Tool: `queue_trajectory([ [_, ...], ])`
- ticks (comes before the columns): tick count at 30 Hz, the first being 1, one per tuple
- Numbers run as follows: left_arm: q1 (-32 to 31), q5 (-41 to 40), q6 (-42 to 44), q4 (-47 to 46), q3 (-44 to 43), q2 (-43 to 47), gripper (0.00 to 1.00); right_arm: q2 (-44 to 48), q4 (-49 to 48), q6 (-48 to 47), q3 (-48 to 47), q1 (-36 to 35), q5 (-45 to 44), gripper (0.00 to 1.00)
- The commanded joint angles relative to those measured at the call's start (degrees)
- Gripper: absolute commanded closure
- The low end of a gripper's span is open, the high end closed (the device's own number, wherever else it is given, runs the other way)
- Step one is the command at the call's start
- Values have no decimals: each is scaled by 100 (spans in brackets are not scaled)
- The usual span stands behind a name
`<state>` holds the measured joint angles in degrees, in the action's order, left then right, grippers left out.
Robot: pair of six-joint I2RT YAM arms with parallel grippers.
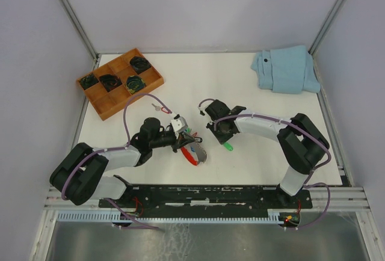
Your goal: Put the keys on the keyring
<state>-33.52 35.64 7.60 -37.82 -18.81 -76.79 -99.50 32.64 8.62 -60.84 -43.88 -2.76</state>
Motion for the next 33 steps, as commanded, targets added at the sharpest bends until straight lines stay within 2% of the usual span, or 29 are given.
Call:
queue_trajectory([
  [1, -14, 179, 104, -272, -202, -2, 97, 343, 32, -62, -94, 17, -180, 80],
  [9, -14, 189, 118, -243, -211, -2, 97, 283, 14, -50, -7, 147, -263, 90],
  [18, -19, 207, 113, -231, -218, -11, 97, 177, 132, 67, -65, 212, -353, 85],
  [33, -14, 295, 136, -209, -235, -20, 97, -2, 233, 79, -177, 241, -293, 88],
])
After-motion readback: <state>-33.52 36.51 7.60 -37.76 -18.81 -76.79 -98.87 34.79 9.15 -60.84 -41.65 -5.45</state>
